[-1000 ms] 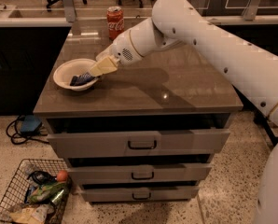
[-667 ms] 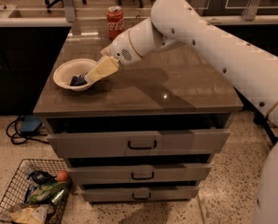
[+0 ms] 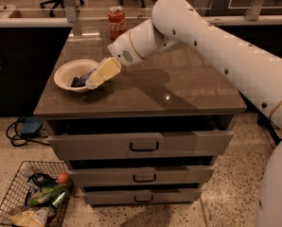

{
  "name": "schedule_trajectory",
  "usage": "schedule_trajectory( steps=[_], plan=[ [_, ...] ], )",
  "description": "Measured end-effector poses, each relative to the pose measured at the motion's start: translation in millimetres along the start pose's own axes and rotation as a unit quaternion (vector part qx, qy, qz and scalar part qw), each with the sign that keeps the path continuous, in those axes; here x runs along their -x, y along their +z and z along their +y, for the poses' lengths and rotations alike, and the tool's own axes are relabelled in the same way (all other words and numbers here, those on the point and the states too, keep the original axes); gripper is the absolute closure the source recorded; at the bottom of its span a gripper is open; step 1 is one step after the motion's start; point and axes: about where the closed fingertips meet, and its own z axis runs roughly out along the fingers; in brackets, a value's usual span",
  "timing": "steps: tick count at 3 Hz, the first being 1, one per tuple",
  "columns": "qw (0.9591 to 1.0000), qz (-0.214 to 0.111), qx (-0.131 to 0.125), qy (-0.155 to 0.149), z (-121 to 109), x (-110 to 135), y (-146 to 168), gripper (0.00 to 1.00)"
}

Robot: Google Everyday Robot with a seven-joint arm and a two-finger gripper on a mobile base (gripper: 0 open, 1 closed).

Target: Pick rxbar blueberry from paper bowl and place on counter

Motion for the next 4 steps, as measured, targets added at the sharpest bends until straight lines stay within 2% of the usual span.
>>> schedule_trajectory(
  steps=[1,2,3,4],
  plan=[
    [0.9998,0.010,0.015,-0.002,3.0,-2.8,9.4,0.00],
    [0.9998,0.008,0.016,0.000,2.6,-6.4,11.7,0.00],
    [0.9999,0.004,0.012,-0.002,1.4,-11.4,12.4,0.16],
    [0.9999,0.004,0.013,-0.002,2.0,-12.1,14.2,0.39]
  ],
)
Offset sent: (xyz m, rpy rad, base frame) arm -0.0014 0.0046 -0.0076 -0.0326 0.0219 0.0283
